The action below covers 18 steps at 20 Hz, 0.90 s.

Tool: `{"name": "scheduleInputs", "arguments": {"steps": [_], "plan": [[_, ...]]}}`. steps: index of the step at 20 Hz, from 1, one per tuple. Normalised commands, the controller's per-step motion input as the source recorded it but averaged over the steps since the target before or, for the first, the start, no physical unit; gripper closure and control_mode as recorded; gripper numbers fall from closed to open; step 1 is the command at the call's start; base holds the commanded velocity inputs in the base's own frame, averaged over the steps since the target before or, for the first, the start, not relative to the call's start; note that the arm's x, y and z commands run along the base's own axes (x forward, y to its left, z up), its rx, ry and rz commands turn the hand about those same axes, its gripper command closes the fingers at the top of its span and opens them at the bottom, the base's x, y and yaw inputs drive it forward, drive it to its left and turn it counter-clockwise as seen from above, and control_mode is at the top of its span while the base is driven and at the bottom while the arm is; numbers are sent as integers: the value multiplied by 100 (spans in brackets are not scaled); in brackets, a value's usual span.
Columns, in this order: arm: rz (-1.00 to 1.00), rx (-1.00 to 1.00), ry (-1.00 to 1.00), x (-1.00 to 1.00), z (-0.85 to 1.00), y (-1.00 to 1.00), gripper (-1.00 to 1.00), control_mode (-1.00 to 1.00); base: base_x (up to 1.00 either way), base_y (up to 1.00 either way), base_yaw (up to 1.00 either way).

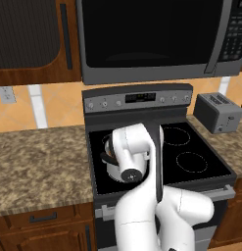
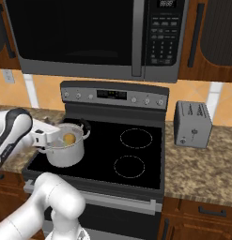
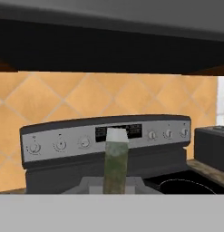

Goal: Put the carrot and potato in the pot. Retrieve the spatula and lightly stir the vegetables in the pot.

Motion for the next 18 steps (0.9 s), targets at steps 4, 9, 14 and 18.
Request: {"name": "scheduleInputs", "arguments": {"steps": [4, 9, 14, 18], "plan": [[2, -7, -3, 18, -29, 1, 100, -100, 0, 0, 0], [0, -23, -33, 1, 11, 0, 100, -100, 0, 0, 0], [0, -26, -38, 13, 5, -4, 100, -100, 0, 0, 0], [0, -7, -29, 14, 13, -5, 100, -100, 0, 0, 0]]}}
